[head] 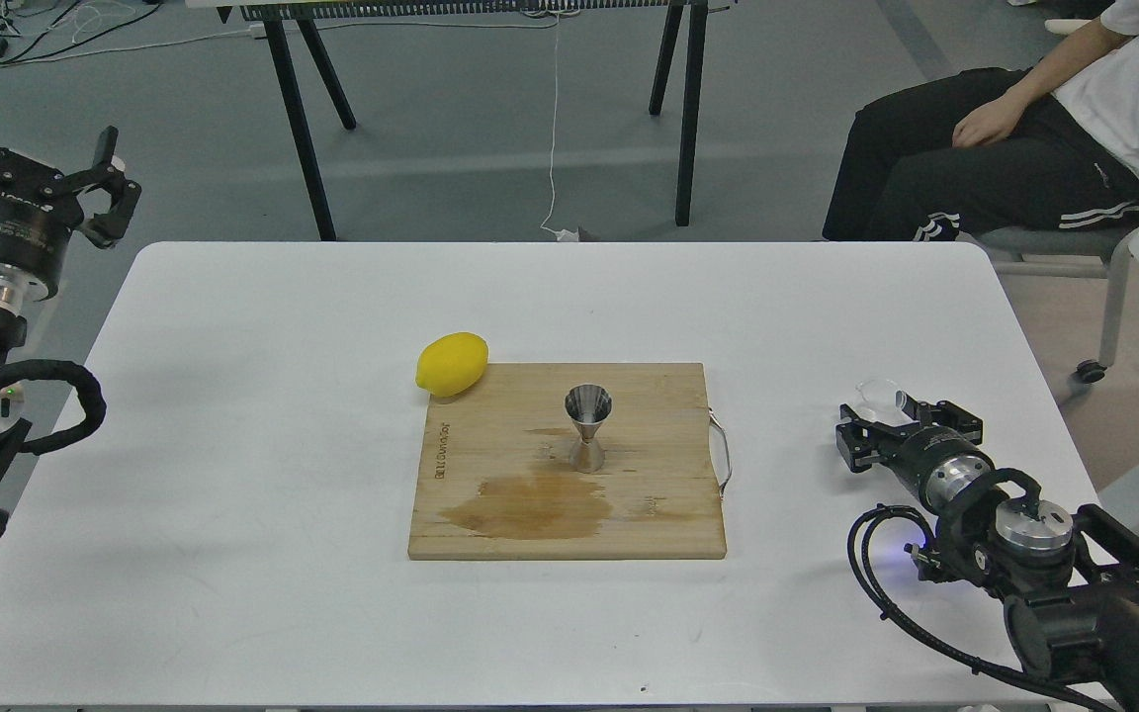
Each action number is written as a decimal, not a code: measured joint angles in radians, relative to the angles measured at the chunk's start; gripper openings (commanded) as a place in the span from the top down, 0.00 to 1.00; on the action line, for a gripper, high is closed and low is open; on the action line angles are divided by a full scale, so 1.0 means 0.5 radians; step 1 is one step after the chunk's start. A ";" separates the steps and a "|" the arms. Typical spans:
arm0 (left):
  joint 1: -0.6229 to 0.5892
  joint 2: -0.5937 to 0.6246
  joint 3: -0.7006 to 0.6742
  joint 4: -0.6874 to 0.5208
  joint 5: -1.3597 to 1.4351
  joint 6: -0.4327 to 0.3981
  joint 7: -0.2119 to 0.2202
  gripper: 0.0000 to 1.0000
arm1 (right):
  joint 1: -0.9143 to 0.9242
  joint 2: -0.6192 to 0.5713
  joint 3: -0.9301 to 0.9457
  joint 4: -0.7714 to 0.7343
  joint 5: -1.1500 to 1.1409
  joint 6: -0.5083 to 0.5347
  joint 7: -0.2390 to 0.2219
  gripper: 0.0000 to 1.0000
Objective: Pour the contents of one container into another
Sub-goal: 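Set the glass down, open the right gripper and withdraw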
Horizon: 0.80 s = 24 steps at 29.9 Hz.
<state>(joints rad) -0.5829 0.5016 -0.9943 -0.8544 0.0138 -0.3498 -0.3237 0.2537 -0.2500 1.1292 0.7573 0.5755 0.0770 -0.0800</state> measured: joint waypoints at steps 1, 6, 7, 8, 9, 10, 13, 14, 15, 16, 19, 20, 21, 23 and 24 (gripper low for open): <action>0.000 0.000 -0.001 0.000 0.000 0.000 0.000 0.00 | -0.001 0.000 0.000 0.002 0.000 0.002 0.002 0.01; 0.000 0.000 -0.002 0.000 0.000 0.003 0.000 0.00 | -0.007 0.000 -0.002 0.027 -0.003 0.074 0.010 0.01; 0.000 0.000 -0.002 0.000 0.000 0.003 0.000 0.00 | -0.008 0.000 -0.006 0.028 -0.005 0.117 0.008 0.01; 0.000 0.002 -0.002 0.000 0.000 0.003 0.000 0.00 | -0.008 -0.002 -0.012 0.030 -0.006 0.163 0.004 0.01; 0.000 0.005 -0.002 0.000 0.000 0.003 0.000 0.00 | -0.006 -0.004 -0.017 0.031 -0.009 0.218 0.001 0.01; 0.000 0.008 -0.003 0.000 0.000 0.003 0.000 0.00 | -0.001 -0.008 -0.025 0.032 -0.015 0.276 -0.001 0.01; 0.000 0.011 -0.004 0.000 0.000 0.001 0.000 0.00 | 0.026 -0.017 -0.072 0.047 -0.069 0.445 -0.002 0.01; 0.000 0.015 -0.004 0.000 0.000 0.000 0.000 0.00 | 0.042 -0.019 -0.088 0.052 -0.109 0.500 0.001 0.01; 0.000 0.018 -0.005 0.000 0.000 0.000 0.000 0.00 | 0.064 -0.022 -0.098 0.054 -0.154 0.541 0.005 0.01; 0.000 0.020 -0.005 0.000 0.000 -0.001 0.000 0.00 | 0.099 -0.026 -0.105 0.056 -0.210 0.580 0.010 0.01; 0.000 0.024 -0.006 0.000 0.000 -0.002 0.000 0.00 | 0.211 -0.062 -0.109 0.060 -0.399 0.628 0.029 0.01; 0.000 0.025 -0.006 0.000 0.000 -0.003 0.000 0.00 | 0.258 -0.083 -0.109 0.060 -0.460 0.634 0.039 0.00; 0.000 0.025 -0.006 0.000 0.000 -0.003 0.000 0.00 | 0.311 -0.104 -0.110 0.060 -0.509 0.639 0.050 0.00; 0.000 0.025 -0.008 0.000 0.000 -0.003 0.000 0.00 | 0.399 -0.135 -0.112 0.056 -0.599 0.658 0.098 0.00; 0.000 0.024 -0.008 0.000 0.000 -0.003 0.000 0.00 | 0.437 -0.146 -0.114 0.055 -0.657 0.670 0.140 0.00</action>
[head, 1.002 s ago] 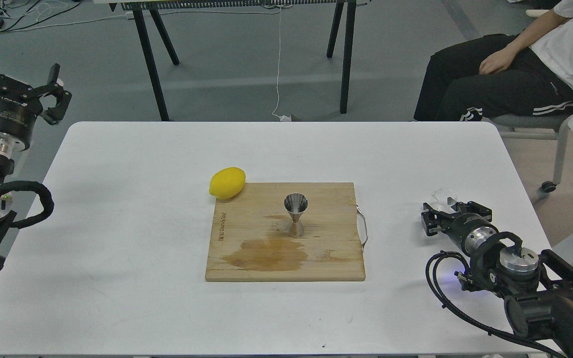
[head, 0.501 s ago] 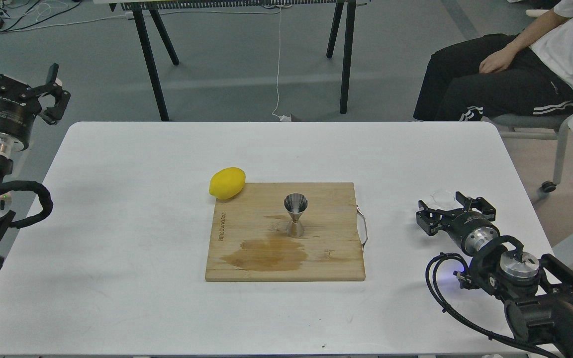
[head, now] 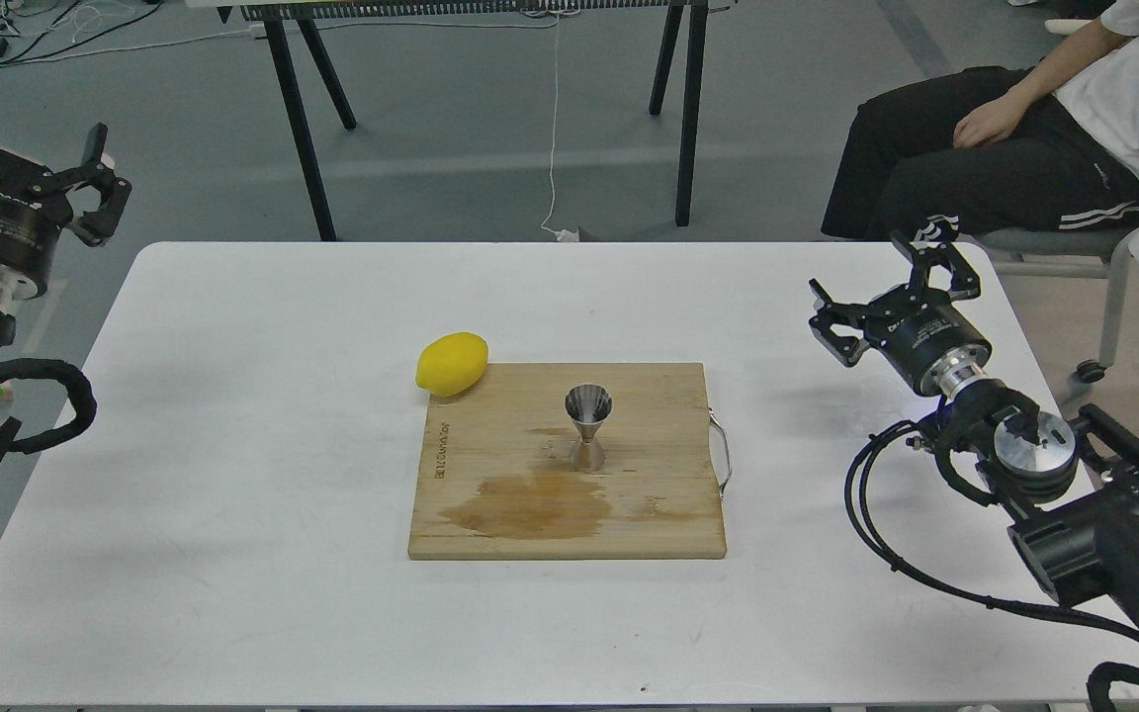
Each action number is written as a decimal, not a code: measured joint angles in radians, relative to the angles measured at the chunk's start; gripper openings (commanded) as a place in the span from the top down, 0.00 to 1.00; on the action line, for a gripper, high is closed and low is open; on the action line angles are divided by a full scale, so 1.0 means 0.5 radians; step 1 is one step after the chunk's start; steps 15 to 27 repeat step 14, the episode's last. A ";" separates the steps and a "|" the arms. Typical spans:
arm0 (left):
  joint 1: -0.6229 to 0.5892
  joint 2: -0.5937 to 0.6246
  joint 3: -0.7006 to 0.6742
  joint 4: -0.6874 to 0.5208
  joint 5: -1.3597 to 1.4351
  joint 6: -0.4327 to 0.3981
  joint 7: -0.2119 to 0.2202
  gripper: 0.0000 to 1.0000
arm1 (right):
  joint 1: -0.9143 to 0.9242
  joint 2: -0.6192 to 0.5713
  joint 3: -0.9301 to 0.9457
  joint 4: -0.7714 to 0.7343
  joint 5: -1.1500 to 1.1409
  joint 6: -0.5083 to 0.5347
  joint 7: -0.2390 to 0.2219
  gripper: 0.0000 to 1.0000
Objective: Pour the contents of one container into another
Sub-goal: 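Set the glass down, open the right gripper and withdraw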
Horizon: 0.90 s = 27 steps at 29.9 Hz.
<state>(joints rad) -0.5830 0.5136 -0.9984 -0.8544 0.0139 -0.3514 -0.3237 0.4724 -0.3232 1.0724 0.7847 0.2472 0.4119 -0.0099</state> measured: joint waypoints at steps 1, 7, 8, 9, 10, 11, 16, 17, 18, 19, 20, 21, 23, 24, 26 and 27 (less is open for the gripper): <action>0.000 -0.002 0.000 0.000 0.000 0.000 0.000 0.00 | 0.028 -0.008 0.000 -0.001 -0.062 0.019 0.059 0.00; 0.003 -0.033 -0.002 0.000 -0.004 0.000 -0.002 0.00 | 0.168 -0.036 -0.003 -0.003 -0.462 0.133 0.500 0.00; 0.003 -0.036 -0.003 0.000 -0.005 0.001 -0.002 0.00 | 0.176 -0.037 -0.005 -0.003 -0.498 0.139 0.521 0.00; 0.003 -0.041 -0.003 0.000 -0.006 0.002 -0.003 0.00 | 0.186 -0.037 -0.007 -0.003 -0.522 0.141 0.533 0.00; 0.003 -0.045 -0.003 0.000 -0.006 0.002 -0.003 0.00 | 0.193 -0.037 -0.008 -0.002 -0.534 0.141 0.539 0.00; 0.004 -0.050 -0.003 0.000 -0.006 0.001 -0.003 0.00 | 0.199 -0.037 -0.009 -0.001 -0.541 0.141 0.542 0.00; 0.014 -0.059 -0.002 0.002 -0.006 0.001 -0.003 0.00 | 0.206 -0.037 -0.008 0.000 -0.545 0.128 0.545 0.00; 0.014 -0.059 -0.002 0.002 -0.006 0.001 -0.003 0.00 | 0.206 -0.037 -0.008 0.000 -0.545 0.128 0.545 0.00; 0.014 -0.059 -0.002 0.002 -0.006 0.001 -0.003 0.00 | 0.206 -0.037 -0.008 0.000 -0.545 0.128 0.545 0.00; 0.014 -0.059 -0.002 0.002 -0.006 0.001 -0.003 0.00 | 0.206 -0.037 -0.008 0.000 -0.545 0.128 0.545 0.00; 0.014 -0.059 -0.002 0.002 -0.006 0.001 -0.003 0.00 | 0.206 -0.037 -0.008 0.000 -0.545 0.128 0.545 0.00; 0.014 -0.059 -0.002 0.002 -0.006 0.001 -0.003 0.00 | 0.206 -0.037 -0.008 0.000 -0.545 0.128 0.545 0.00; 0.014 -0.059 -0.002 0.002 -0.006 0.001 -0.003 0.00 | 0.206 -0.037 -0.008 0.000 -0.545 0.128 0.545 0.00; 0.014 -0.059 -0.002 0.002 -0.006 0.001 -0.003 0.00 | 0.206 -0.037 -0.008 0.000 -0.545 0.128 0.545 0.00; 0.014 -0.059 -0.002 0.002 -0.006 0.001 -0.003 0.00 | 0.206 -0.037 -0.008 0.000 -0.545 0.128 0.545 0.00; 0.014 -0.059 -0.002 0.002 -0.006 0.001 -0.003 0.00 | 0.206 -0.037 -0.008 0.000 -0.545 0.128 0.545 0.00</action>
